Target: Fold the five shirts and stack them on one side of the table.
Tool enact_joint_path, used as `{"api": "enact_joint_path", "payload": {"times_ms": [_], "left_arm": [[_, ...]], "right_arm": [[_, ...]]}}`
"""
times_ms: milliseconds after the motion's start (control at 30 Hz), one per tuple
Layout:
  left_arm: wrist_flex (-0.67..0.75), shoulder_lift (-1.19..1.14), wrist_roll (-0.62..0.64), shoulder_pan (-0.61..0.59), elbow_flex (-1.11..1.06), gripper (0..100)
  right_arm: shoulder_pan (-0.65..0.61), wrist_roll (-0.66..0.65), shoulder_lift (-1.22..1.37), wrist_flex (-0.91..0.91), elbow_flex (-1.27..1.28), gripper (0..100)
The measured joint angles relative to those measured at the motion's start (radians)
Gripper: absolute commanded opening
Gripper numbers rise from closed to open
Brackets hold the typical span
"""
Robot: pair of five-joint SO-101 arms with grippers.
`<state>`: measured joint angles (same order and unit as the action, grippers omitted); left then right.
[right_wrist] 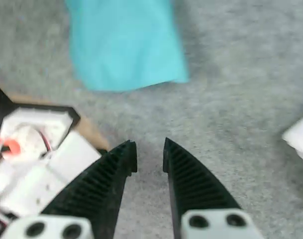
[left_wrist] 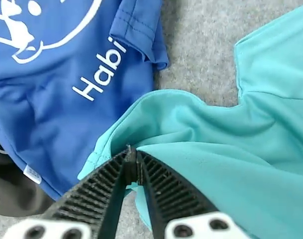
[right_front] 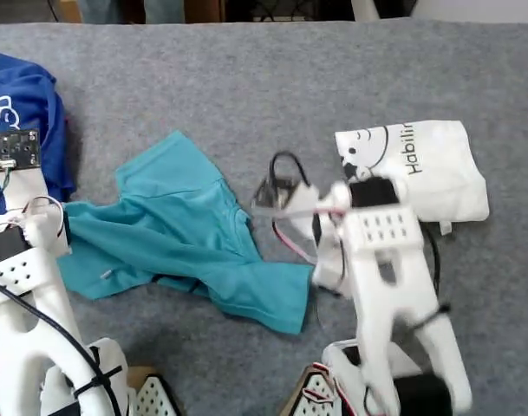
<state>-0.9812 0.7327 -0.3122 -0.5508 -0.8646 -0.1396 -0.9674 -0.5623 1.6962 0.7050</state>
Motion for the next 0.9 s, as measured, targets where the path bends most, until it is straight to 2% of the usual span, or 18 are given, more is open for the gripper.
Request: {"api": "enact_joint_path", "payload": {"times_ms": [67,167,233,367,500,633,900], "left_arm": [[0.000,0.000,0.003,0.000,0.000,3],[0.000,0.000,0.003,0.000,0.000,3],[0.000,0.000,0.003,0.000,0.000,3],[0.000,0.000,0.003,0.000,0.000,3],[0.000,0.000,0.003,0.000,0.000,3],[0.000,0.000,0.003,0.000,-0.014,3],[0.000,0.000,0.003,0.000,-0.043,3]], "right_arm": [[0.000,0.040,-0.075,-0.006,0.089,10.6],[0.000,0.224,-0.107,-0.046,0.150,10.6],[0.000,0.285,-0.101,-0.066,0.149,10.6],[-0.049,0.377,0.006,-0.101,0.147,10.6],[-0.129,0.505,0.192,-0.109,0.040,10.5],[-0.184,0.575,0.353,-0.109,-0.066,3.7],[-0.195,0.623,0.476,-0.152,-0.161,3.2]]}}
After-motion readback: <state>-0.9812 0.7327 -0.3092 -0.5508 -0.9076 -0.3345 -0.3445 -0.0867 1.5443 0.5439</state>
